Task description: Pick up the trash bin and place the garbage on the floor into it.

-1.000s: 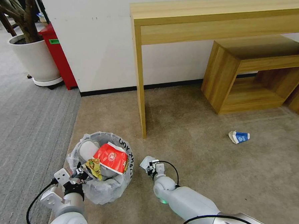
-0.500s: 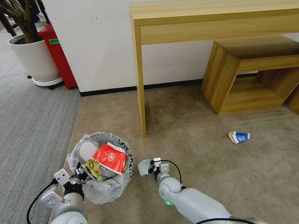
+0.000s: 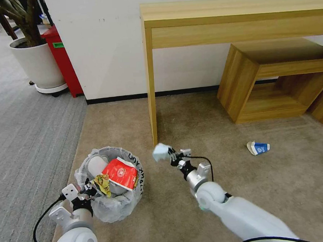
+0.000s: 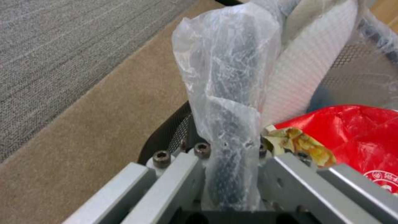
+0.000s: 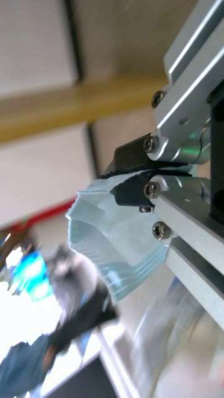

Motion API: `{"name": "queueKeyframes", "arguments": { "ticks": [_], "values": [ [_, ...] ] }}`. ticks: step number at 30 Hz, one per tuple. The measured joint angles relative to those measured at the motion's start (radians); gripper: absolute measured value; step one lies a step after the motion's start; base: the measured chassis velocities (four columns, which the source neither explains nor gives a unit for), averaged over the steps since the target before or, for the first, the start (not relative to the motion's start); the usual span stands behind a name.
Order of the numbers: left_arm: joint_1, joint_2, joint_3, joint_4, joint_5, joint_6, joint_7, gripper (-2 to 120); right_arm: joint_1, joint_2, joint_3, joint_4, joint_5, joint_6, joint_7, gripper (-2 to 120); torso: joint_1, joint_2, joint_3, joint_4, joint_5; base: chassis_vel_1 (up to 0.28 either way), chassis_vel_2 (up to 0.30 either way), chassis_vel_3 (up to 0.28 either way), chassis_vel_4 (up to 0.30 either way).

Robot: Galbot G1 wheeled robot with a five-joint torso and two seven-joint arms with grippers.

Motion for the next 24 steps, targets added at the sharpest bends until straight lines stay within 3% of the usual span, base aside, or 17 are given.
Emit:
{"name": "queueKeyframes", "arguments": {
  "ticks": [3,10,12,14,16,17,24],
  "values": [
    [0.002,0.000,0.002,-0.009,0.001,0.003,0.000,1,0.040,-0.044,-0.030,0.128,0.026,0.027,-0.087,0,0.000,0.000,0.000,0.0000,0.0000,0.000,0.000,0.000,0.000],
    [0.003,0.000,0.005,-0.025,0.003,0.007,-0.001,1,0.108,-0.095,-0.135,0.251,0.054,0.013,-0.125,0,0.000,0.000,0.000,-0.0001,-0.0002,0.000,0.000,0.000,0.000],
    [0.003,0.000,0.005,-0.027,0.003,0.008,-0.001,1,0.118,-0.100,-0.155,0.255,0.054,0.012,-0.125,0,0.000,0.000,0.000,0.0000,-0.0001,0.000,0.000,0.000,0.000],
    [0.004,0.000,0.013,-0.037,0.009,0.010,-0.001,1,0.176,-0.117,-0.280,0.245,0.053,0.007,-0.115,0,0.000,0.000,0.000,0.0000,-0.0001,0.000,0.000,0.000,0.000],
    [0.005,0.000,0.014,-0.038,0.010,0.010,-0.001,1,0.182,-0.117,-0.292,0.242,0.053,0.006,-0.112,0,0.000,0.000,0.000,0.0000,-0.0002,0.000,0.000,0.000,0.000],
    [0.007,0.000,0.020,-0.046,0.016,0.010,0.000,1,0.216,-0.115,-0.360,0.221,0.050,0.001,-0.096,0,0.000,0.000,0.000,0.0000,-0.0001,0.000,0.000,0.000,0.000],
    [0.022,0.000,0.024,-0.078,0.026,0.010,0.005,1,0.296,-0.035,-0.505,0.125,0.042,-0.020,-0.025,0,0.000,0.000,0.000,0.0000,0.0000,0.000,0.000,0.000,0.000]
  ]
}}
